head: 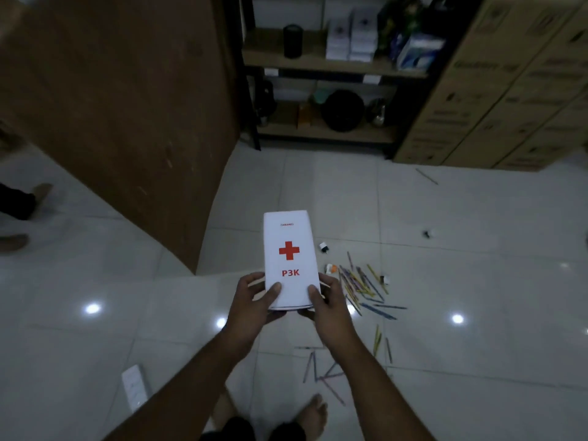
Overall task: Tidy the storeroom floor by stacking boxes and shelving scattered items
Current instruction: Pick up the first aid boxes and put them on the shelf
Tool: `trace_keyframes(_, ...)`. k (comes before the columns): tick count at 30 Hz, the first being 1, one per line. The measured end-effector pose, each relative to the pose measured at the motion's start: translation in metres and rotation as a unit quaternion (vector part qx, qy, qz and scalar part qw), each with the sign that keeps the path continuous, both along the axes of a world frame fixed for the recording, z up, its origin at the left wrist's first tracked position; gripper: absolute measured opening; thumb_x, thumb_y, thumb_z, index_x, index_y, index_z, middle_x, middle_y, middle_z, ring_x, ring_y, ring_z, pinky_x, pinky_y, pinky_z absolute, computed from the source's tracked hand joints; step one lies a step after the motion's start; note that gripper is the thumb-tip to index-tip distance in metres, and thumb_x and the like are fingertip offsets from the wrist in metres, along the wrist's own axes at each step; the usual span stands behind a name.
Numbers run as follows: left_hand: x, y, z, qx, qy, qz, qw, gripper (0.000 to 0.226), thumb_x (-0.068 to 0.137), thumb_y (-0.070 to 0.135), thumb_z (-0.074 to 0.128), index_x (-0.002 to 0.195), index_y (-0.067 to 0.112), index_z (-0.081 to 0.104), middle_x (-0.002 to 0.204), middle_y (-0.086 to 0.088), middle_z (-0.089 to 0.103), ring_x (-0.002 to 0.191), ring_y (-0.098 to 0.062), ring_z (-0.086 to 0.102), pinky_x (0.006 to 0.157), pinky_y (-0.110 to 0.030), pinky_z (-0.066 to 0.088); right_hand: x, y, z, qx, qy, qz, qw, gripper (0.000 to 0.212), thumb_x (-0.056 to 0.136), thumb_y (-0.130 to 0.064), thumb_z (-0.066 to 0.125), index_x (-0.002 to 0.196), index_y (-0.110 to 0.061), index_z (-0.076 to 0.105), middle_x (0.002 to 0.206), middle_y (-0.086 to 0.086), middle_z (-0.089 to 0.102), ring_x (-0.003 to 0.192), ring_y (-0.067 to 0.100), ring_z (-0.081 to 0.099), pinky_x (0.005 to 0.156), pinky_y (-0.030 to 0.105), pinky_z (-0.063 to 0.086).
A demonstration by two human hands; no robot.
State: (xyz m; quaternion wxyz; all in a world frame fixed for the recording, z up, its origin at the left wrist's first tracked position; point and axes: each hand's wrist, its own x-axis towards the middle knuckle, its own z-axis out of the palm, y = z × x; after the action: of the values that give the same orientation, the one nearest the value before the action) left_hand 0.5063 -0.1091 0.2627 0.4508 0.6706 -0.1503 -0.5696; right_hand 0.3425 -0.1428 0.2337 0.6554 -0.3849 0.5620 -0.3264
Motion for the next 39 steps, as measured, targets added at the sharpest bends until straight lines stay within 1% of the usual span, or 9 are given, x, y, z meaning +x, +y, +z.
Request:
trace_keyframes(5, -0.003, -0.030, 0.084, -0.058, -0.002, -0.042, 0.997, 0.058, 0.080, 0.025, 0.086, 0.126, 0.021, 0.051, 0.128, -0.002, 0.067, 0.111, -0.024, 0.070, 0.081, -0.048, 0.063, -0.021, -0.028, 0.091, -0.057, 0.024, 0.004, 0.998, 0.030, 0.103, -0.028, 0.059, 0.131, -0.027, 0.049, 0.126, -0.002, 0.065, 0.107, 0.020, 0.070, 0.078, 0.040, 0.064)
trace_keyframes(11, 0.008, -0.101, 0.125, -0.102, -0.001, -0.064, 0.993, 0.059, 0.081, 0.022, 0.085, 0.128, 0.021, 0.051, 0.128, 0.000, 0.067, 0.108, -0.024, 0.071, 0.078, -0.045, 0.063, -0.015, -0.096, 0.137, -0.108, 0.040, 0.005, 0.993, 0.030, 0.103, -0.032, 0.060, 0.131, -0.029, 0.049, 0.126, -0.001, 0.067, 0.105, 0.020, 0.070, 0.077, 0.038, 0.063)
trace_keyframes(13, 0.015, -0.140, 0.129, -0.113, 0.004, -0.067, 0.991, 0.059, 0.080, 0.023, 0.086, 0.128, 0.021, 0.051, 0.127, 0.001, 0.068, 0.107, -0.024, 0.072, 0.076, -0.043, 0.063, -0.007, -0.132, 0.143, -0.114, 0.047, 0.002, 0.992, 0.032, 0.101, -0.035, 0.061, 0.131, -0.031, 0.049, 0.128, -0.001, 0.066, 0.107, 0.019, 0.069, 0.079, 0.040, 0.063)
trace_keyframes(19, 0.050, -0.294, 0.129, -0.126, 0.038, -0.075, 0.988, 0.060, 0.079, 0.021, 0.087, 0.128, 0.023, 0.052, 0.129, -0.001, 0.067, 0.106, -0.027, 0.072, 0.080, -0.049, 0.063, 0.024, -0.278, 0.160, -0.130, 0.084, -0.015, 0.988, 0.033, 0.101, -0.034, 0.062, 0.131, -0.027, 0.049, 0.128, -0.003, 0.066, 0.108, 0.015, 0.067, 0.072, 0.030, 0.060)
trace_keyframes(23, 0.077, -0.390, 0.141, -0.111, 0.061, -0.080, 0.989, 0.060, 0.079, 0.017, 0.087, 0.126, 0.022, 0.051, 0.131, -0.002, 0.065, 0.108, -0.030, 0.070, 0.080, -0.051, 0.063, 0.052, -0.370, 0.173, -0.110, 0.111, -0.025, 0.987, 0.033, 0.101, -0.037, 0.062, 0.130, -0.027, 0.050, 0.129, -0.002, 0.066, 0.108, 0.016, 0.067, 0.072, 0.034, 0.061)
trace_keyframes(27, 0.107, -0.475, 0.147, -0.104, 0.088, -0.099, 0.986, 0.068, 0.077, 0.014, 0.088, 0.131, 0.023, 0.048, 0.127, -0.003, 0.068, 0.107, -0.031, 0.071, 0.082, -0.053, 0.062, 0.084, -0.448, 0.179, -0.104, 0.097, -0.054, 0.988, 0.031, 0.102, -0.036, 0.061, 0.129, -0.026, 0.050, 0.127, -0.004, 0.066, 0.107, 0.016, 0.066, 0.077, 0.038, 0.061)
trace_keyframes(32, 0.123, -0.556, 0.144, -0.087, 0.105, -0.148, 0.980, 0.059, 0.079, 0.017, 0.087, 0.131, 0.023, 0.059, 0.124, 0.001, 0.072, 0.109, -0.029, 0.072, 0.087, -0.048, 0.061, 0.100, -0.522, 0.182, -0.069, 0.094, -0.085, 0.989, 0.035, 0.101, -0.036, 0.061, 0.132, -0.024, 0.049, 0.125, -0.003, 0.062, 0.105, 0.015, 0.064, 0.081, 0.043, 0.063)
trace_keyframes(36, 0.128, -0.619, 0.130, -0.067, 0.095, -0.178, 0.977, 0.054, 0.079, 0.019, 0.087, 0.127, 0.025, 0.063, 0.119, 0.003, 0.074, 0.110, -0.028, 0.071, 0.085, -0.043, 0.062, 0.103, -0.591, 0.172, -0.041, 0.081, -0.088, 0.992, 0.028, 0.102, -0.034, 0.061, 0.128, -0.025, 0.054, 0.124, -0.004, 0.063, 0.105, 0.017, 0.065, 0.083, 0.044, 0.063)
trace_keyframes(39, 0.132, -0.681, 0.113, -0.055, 0.063, -0.193, 0.978, 0.054, 0.082, 0.021, 0.085, 0.130, 0.027, 0.061, 0.120, 0.004, 0.073, 0.110, -0.026, 0.070, 0.085, -0.042, 0.062, 0.107, -0.653, 0.154, -0.007, 0.071, -0.084, 0.994, 0.026, 0.103, -0.034, 0.060, 0.127, -0.027, 0.052, 0.119, -0.007, 0.060, 0.105, 0.019, 0.063, 0.082, 0.044, 0.063)
